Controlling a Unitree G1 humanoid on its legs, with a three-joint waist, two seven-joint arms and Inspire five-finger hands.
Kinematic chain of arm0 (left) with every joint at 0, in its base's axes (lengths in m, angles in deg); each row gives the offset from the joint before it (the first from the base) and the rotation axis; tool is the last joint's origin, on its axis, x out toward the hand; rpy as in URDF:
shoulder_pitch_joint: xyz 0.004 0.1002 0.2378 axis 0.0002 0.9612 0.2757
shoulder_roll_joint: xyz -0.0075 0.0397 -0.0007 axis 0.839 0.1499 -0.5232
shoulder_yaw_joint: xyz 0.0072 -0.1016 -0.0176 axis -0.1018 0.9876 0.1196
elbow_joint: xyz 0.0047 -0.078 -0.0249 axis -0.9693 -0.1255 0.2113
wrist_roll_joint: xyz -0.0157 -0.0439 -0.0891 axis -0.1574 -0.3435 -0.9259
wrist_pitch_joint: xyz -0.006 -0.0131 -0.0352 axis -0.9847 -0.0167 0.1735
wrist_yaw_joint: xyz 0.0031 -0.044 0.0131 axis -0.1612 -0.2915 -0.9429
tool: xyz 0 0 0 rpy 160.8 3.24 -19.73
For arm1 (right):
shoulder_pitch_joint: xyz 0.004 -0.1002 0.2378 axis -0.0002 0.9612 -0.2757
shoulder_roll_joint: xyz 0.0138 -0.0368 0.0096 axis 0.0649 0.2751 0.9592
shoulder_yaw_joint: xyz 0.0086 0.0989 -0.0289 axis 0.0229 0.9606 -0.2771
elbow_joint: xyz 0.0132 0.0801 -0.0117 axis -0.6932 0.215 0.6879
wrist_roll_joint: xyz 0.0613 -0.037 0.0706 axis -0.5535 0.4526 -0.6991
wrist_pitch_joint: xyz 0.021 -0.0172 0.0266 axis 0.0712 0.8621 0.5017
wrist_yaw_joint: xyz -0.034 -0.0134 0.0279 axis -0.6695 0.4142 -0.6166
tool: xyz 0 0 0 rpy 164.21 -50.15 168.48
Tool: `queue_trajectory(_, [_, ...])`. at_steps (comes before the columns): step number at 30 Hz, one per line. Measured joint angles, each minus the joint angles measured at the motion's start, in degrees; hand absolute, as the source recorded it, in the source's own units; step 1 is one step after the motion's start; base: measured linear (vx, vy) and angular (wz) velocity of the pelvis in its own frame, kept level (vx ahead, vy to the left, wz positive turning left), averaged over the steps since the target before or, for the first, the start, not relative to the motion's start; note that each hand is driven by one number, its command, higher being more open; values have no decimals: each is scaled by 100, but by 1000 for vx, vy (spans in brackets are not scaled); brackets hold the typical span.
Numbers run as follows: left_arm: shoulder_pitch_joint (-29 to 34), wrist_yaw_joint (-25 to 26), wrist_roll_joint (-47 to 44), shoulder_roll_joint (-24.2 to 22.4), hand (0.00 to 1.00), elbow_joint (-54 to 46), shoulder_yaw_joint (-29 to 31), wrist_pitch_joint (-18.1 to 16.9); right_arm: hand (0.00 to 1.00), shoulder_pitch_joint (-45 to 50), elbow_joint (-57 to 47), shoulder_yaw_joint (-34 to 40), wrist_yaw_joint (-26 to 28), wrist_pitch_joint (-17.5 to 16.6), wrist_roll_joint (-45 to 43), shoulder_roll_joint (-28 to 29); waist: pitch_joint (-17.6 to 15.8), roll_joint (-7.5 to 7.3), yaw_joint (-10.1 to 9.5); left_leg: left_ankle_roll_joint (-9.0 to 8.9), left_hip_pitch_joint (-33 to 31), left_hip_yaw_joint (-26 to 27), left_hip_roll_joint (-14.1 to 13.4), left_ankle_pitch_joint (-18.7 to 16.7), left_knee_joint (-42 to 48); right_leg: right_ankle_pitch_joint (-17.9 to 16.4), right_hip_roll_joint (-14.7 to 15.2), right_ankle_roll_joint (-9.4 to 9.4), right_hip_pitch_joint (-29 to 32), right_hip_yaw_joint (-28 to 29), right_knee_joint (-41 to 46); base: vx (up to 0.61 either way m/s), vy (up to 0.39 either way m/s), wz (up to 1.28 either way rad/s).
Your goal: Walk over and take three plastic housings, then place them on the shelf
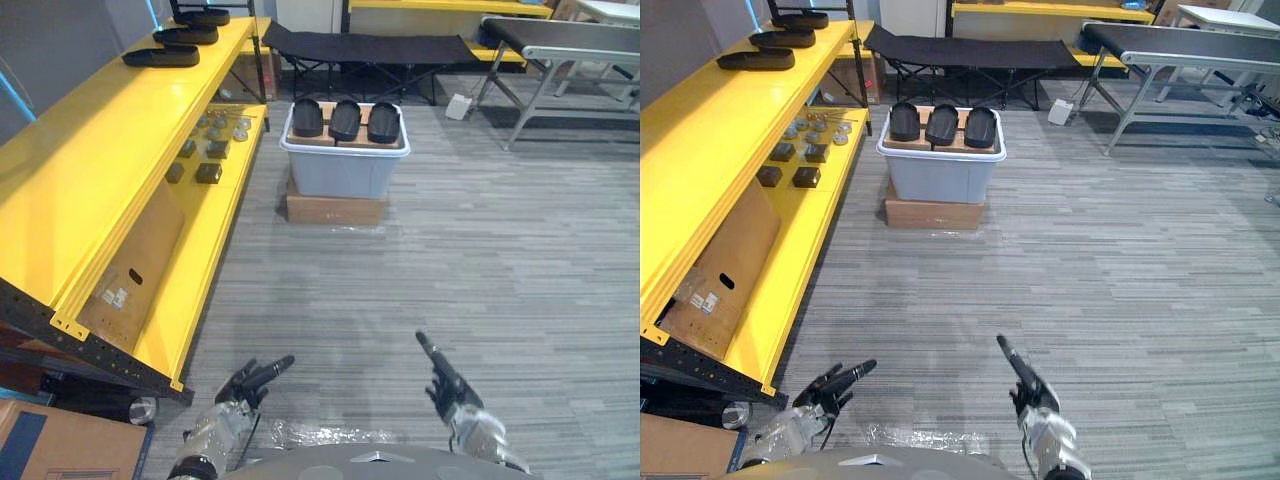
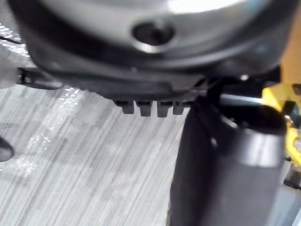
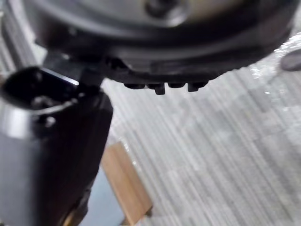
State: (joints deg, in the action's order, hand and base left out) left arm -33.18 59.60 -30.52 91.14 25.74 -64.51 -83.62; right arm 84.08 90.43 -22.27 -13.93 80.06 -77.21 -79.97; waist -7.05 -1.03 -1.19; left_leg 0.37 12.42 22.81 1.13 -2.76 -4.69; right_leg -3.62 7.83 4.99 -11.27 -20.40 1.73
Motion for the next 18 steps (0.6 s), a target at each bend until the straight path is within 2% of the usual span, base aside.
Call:
queue_trajectory(4, [-220,2,-9,213,100,-266,-289,-144,100,-371,-91,-249,198,-59,-2,-374,-69,53,108,-6,-1,-82,24,-4,2,68,13,0,-28,-32,-33,5,25,8])
queue_trajectory(9, [-250,-67,-14,304,100,-268,-346,-195,100,-426,-35,-502,262,-56,-3,-442,-118,24,203,-42,1,-105,26,-29,51,159,13,-20,-88,-36,-103,1,4,0])
queue_trajectory(13, [-219,-188,-363,332,100,-267,-540,-200,100,-405,75,-665,286,-56,-22,-440,-157,-1,291,-40,-2,-119,26,-30,87,255,17,-32,-90,-31,-110,-40,16,-1])
queue_trajectory(15, [-213,-181,-430,307,100,-267,-570,-272,100,-363,76,-689,219,-71,-31,-435,-186,13,295,-37,-14,-127,28,-31,139,294,26,-32,-91,-26,-114,-60,25,-3])
queue_trajectory(18, [-127,-116,-766,296,100,-367,-557,-595,100,-229,74,-686,156,-175,-285,-421,-248,28,304,-12,-52,-167,50,-15,148,299,20,-29,-61,-45,-118,-105,4,3])
